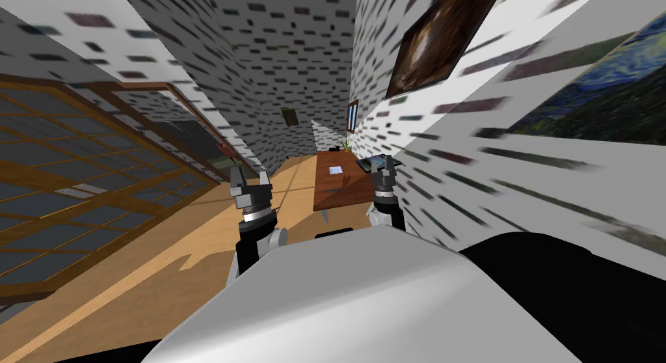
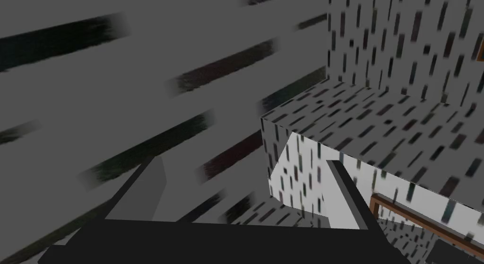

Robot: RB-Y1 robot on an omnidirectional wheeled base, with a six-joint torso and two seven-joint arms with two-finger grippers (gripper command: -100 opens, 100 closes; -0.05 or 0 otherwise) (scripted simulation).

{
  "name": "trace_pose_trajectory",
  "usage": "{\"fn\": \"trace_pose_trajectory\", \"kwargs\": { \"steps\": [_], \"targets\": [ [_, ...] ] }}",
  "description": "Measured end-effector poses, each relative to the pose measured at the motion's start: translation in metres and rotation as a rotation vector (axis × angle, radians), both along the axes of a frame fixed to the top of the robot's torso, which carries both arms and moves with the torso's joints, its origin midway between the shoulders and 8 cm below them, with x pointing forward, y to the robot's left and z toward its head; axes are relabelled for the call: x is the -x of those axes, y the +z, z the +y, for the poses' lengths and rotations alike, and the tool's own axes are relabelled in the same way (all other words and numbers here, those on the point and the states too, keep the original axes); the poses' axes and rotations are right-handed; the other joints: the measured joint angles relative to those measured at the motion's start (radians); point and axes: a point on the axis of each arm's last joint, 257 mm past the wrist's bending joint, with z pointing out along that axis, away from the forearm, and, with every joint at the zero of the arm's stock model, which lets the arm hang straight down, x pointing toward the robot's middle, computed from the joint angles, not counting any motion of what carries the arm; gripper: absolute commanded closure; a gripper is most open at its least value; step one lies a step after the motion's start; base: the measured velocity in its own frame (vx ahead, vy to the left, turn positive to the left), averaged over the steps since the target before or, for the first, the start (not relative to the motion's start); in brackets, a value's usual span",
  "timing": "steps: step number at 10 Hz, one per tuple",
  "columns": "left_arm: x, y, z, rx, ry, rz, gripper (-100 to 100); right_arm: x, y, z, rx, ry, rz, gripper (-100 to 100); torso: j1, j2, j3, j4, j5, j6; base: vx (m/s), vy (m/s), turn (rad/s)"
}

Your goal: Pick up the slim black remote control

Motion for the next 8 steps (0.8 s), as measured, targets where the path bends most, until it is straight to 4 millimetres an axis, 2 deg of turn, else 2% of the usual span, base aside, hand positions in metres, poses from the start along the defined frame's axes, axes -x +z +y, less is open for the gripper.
{"fn": "trace_pose_trajectory", "kwargs": {
  "steps": [4,6,8],
  "targets": [
    [0.000,0.000,0.000,0.000,0.000,0.000,0,0.000,-0.003,0.010,0.127,0.024,0.010,-100,-0.006,-0.001,-0.001,0.000,-0.001,0.000,0.012,-0.079,0.275],
    [0.000,0.000,0.000,0.000,0.000,0.000,0,-0.001,-0.009,0.014,0.206,0.031,0.021,-100,-0.008,0.000,0.000,0.000,-0.002,0.000,-0.012,-0.107,0.395],
    [0.000,0.000,0.000,0.000,0.000,0.000,0,-0.002,-0.016,0.018,0.272,0.037,0.035,-100,-0.006,0.000,0.000,0.000,-0.001,0.000,-0.011,-0.063,0.233]
  ]
}}
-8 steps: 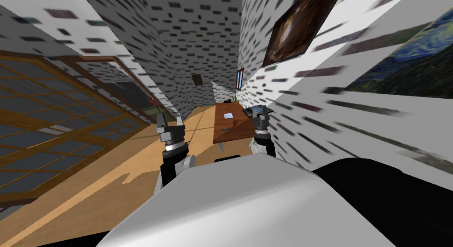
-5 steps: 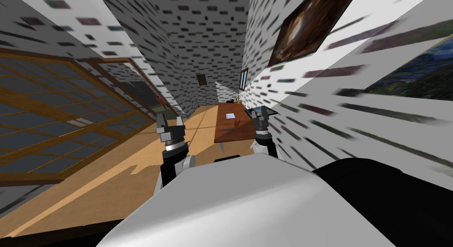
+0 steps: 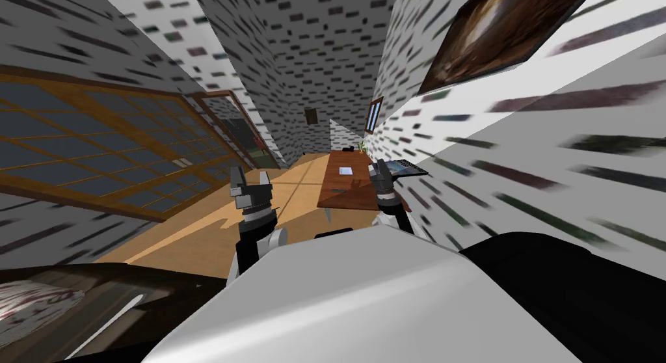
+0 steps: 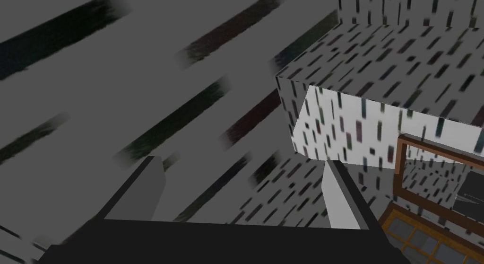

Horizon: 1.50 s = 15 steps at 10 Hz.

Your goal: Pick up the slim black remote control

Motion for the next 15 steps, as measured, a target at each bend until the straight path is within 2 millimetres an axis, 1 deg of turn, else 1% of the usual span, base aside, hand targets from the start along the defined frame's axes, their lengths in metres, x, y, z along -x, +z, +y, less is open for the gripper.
{"fn": "trace_pose_trajectory", "kwargs": {
  "steps": [1,3,4,7,8,9,10,11,12,13,14,15],
  "targets": [
    [0.000,0.000,0.000,0.000,0.000,0.000,0,-0.001,-0.005,0.002,0.034,0.004,0.012,-100,0.001,0.000,0.000,0.000,0.000,-0.001,-0.025,-0.063,0.482],
    [0.000,0.000,0.000,0.000,0.000,0.000,0,-0.005,-0.024,0.003,0.115,0.006,0.050,-100,-0.001,0.002,0.001,0.000,0.000,-0.001,-0.050,-0.084,0.365],
    [0.000,0.000,0.000,0.000,0.000,0.000,0,-0.006,-0.028,0.004,0.143,0.009,0.058,-100,0.000,0.001,0.001,0.000,0.000,0.000,-0.042,-0.047,0.408],
    [0.000,0.000,0.000,0.000,0.000,0.000,0,-0.011,-0.055,0.005,0.242,0.018,0.124,-100,0.002,0.002,0.001,0.000,0.000,0.000,-0.059,-0.043,0.378],
    [0.000,0.000,0.000,0.000,0.000,0.000,0,-0.013,-0.069,0.003,0.277,0.023,0.150,-100,0.002,0.001,0.000,0.000,0.001,0.000,-0.058,-0.047,0.484],
    [0.000,0.000,0.000,0.000,0.000,0.000,0,-0.008,-0.087,-0.002,0.317,0.027,0.190,-100,0.001,0.002,0.001,0.000,0.001,0.000,-0.055,-0.036,0.405],
    [0.000,0.000,0.000,0.000,0.000,0.000,0,-0.009,-0.094,-0.001,0.339,0.032,0.204,-100,0.002,0.001,0.001,0.000,0.000,0.000,-0.053,-0.016,0.417],
    [0.000,0.000,0.000,0.000,0.000,0.000,0,-0.013,-0.111,-0.002,0.375,0.038,0.238,-100,0.003,0.000,0.000,0.000,0.001,0.000,-0.071,-0.013,0.459],
    [0.000,0.000,0.000,0.000,0.000,0.000,0,-0.013,-0.132,-0.005,0.413,0.043,0.286,-100,0.003,0.001,0.001,0.000,0.001,0.000,-0.052,-0.007,0.374],
    [0.000,0.000,0.000,0.000,0.000,0.000,0,-0.009,-0.142,-0.008,0.438,0.047,0.312,-100,0.004,0.001,0.000,0.000,0.001,0.000,-0.045,0.003,0.433],
    [0.000,0.000,0.000,0.000,0.000,0.000,0,-0.004,-0.158,-0.010,0.471,0.055,0.350,-100,0.004,0.000,0.000,0.000,0.001,0.000,-0.030,0.003,0.307],
    [0.000,0.000,0.000,0.000,0.000,0.000,0,-0.004,-0.168,-0.014,0.491,0.058,0.372,-100,0.004,-0.001,0.000,0.000,0.001,0.001,-0.028,0.013,0.433]
  ]
}}
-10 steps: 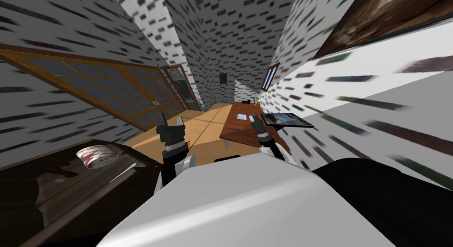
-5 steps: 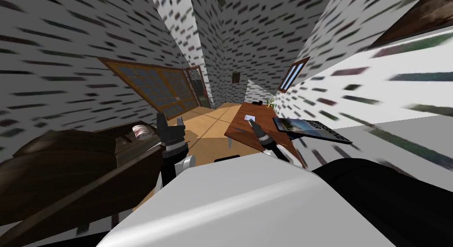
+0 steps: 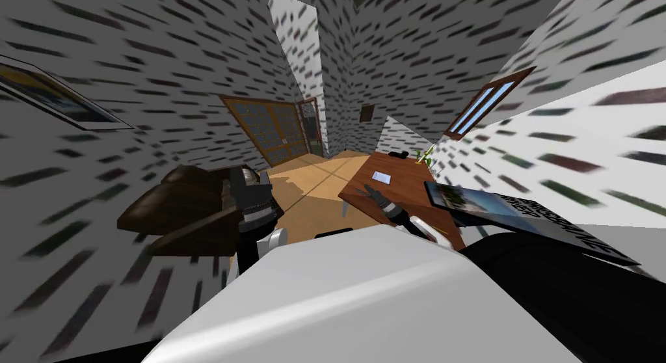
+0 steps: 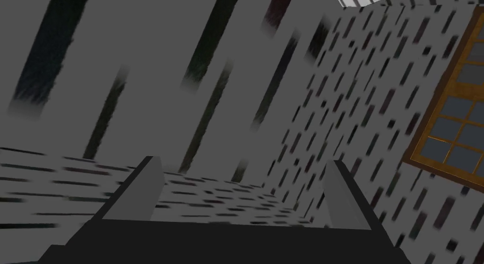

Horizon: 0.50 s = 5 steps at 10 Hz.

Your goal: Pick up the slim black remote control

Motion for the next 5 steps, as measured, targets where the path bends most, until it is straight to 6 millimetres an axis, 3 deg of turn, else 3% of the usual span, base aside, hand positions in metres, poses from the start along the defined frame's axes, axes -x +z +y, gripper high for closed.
{"fn": "trace_pose_trajectory", "kwargs": {
  "steps": [2,5],
  "targets": [
    [0.000,0.000,0.000,0.000,0.000,0.000,0,0.012,-0.046,-0.009,0.067,0.005,0.096,-100,0.001,0.001,0.000,0.000,0.000,0.000,-0.041,0.023,0.413],
    [0.000,0.000,0.000,0.000,0.000,0.000,0,0.022,-0.087,-0.027,0.146,0.009,0.205,-100,0.000,-0.001,-0.001,0.000,0.000,0.000,-0.023,0.021,0.370]
  ]
}}
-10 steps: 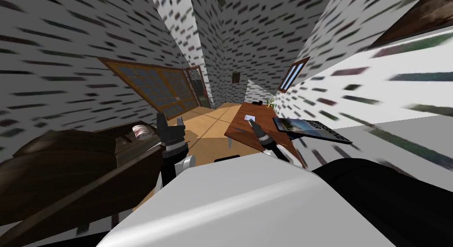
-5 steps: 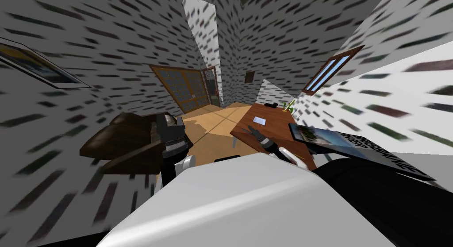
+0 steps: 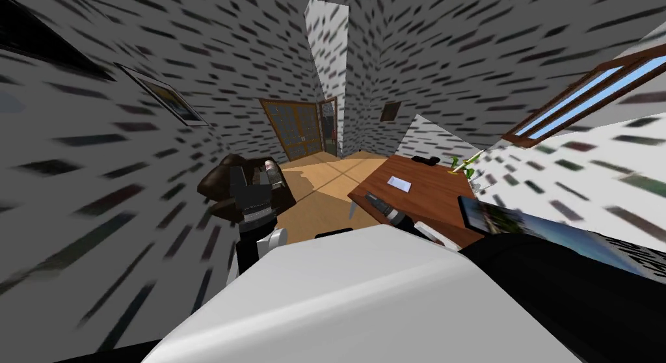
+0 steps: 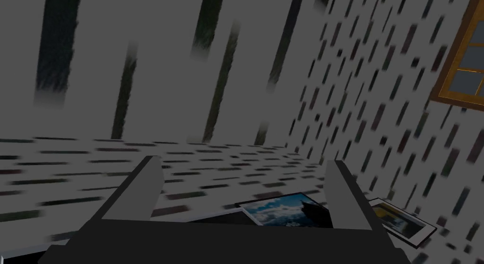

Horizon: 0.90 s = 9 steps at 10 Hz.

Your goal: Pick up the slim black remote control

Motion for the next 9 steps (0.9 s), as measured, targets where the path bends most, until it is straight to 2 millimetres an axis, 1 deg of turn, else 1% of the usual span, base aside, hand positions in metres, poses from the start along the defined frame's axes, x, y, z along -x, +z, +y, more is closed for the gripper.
{"fn": "trace_pose_trajectory", "kwargs": {
  "steps": [2,3,4,5,6,7,8,9],
  "targets": [
    [0.000,0.000,0.000,0.000,0.000,0.000,0,0.016,-0.041,-0.012,0.067,0.008,0.106,-100,0.001,0.000,0.000,0.000,0.000,0.000,-0.011,0.033,0.422],
    [0.000,0.000,0.000,0.000,0.000,0.000,0,0.025,-0.056,-0.024,0.095,0.004,0.150,-100,0.001,-0.001,-0.001,0.000,0.000,0.000,0.004,0.038,0.485],
    [0.000,0.000,0.000,0.000,0.000,0.000,0,0.036,-0.076,-0.032,0.127,0.011,0.198,-100,0.001,-0.002,-0.001,0.000,0.000,0.000,0.006,0.026,0.212],
    [0.000,0.000,0.000,0.000,0.000,0.000,0,0.043,-0.085,-0.040,0.149,0.010,0.231,-100,0.001,-0.001,-0.001,0.000,0.000,0.001,0.008,0.035,0.354],
    [0.000,0.000,0.000,0.000,0.000,0.000,0,0.057,-0.101,-0.046,0.177,0.012,0.282,-100,0.001,-0.002,-0.001,0.000,0.000,0.000,0.008,0.020,0.199],
    [0.000,0.000,0.000,0.000,0.000,0.000,0,0.068,-0.114,-0.057,0.197,0.008,0.317,-100,0.000,-0.001,-0.001,0.000,0.000,0.001,0.020,0.028,0.376],
    [0.000,0.000,0.000,0.000,0.000,0.000,0,0.081,-0.132,-0.072,0.227,0.011,0.367,-100,0.000,-0.002,-0.001,-0.001,0.000,0.000,0.036,0.033,0.470],
    [0.000,0.000,0.000,0.000,0.000,0.000,0,0.102,-0.159,-0.082,0.265,0.013,0.440,-100,0.000,-0.003,-0.002,-0.001,0.000,0.000,0.034,0.017,0.293]
  ]
}}
